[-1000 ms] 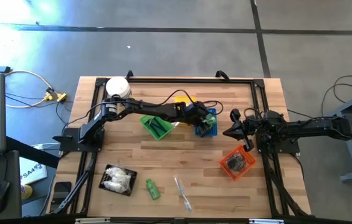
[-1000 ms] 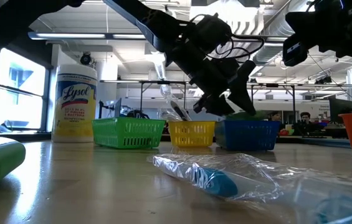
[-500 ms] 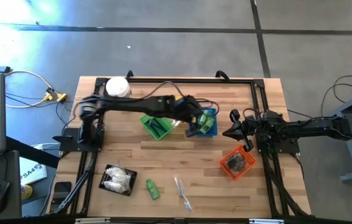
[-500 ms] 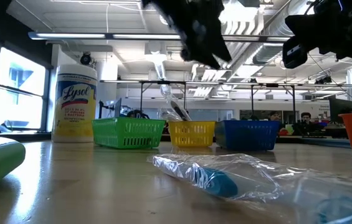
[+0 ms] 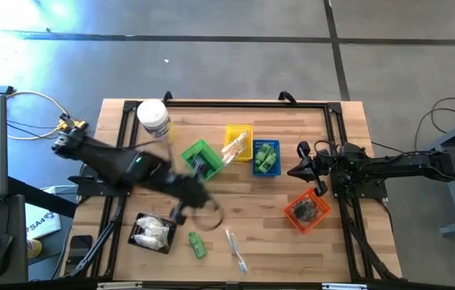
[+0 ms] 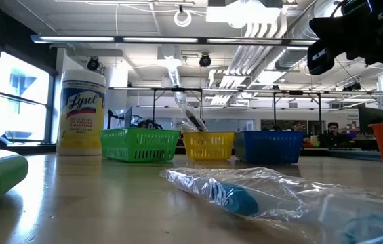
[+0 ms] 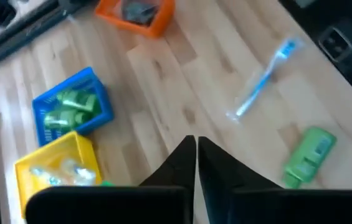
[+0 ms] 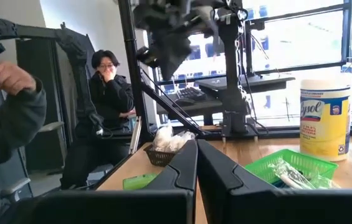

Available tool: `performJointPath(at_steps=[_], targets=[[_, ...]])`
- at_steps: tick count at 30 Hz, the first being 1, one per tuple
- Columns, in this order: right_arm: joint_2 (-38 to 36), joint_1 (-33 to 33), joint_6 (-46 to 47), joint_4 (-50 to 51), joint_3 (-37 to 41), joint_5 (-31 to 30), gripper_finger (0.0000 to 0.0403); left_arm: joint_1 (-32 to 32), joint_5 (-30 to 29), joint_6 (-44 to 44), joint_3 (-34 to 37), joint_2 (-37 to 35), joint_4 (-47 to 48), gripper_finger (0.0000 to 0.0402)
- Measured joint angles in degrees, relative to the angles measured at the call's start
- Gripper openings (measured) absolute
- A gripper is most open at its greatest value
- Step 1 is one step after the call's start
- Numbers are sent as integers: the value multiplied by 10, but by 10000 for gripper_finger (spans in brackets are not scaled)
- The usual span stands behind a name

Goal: Pick & Place Travel size toiletries
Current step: Put the blue toothbrush into the yellow basket

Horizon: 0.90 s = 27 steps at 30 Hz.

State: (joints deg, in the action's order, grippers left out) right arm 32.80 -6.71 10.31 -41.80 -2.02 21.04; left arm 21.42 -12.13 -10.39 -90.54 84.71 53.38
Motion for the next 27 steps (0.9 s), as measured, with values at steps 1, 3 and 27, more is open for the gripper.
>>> performJointPath(at_steps=[1,3,27], targets=[[0,0,0,0,0,-1,2,15,-10,0,23,-16,-11,10],[2,0,0,0,0,-1,2,41,-35,6,81,-52,-40,3],[34,0,0,6,0,-22,2,-12,-22,116,737,-462,-594,0]])
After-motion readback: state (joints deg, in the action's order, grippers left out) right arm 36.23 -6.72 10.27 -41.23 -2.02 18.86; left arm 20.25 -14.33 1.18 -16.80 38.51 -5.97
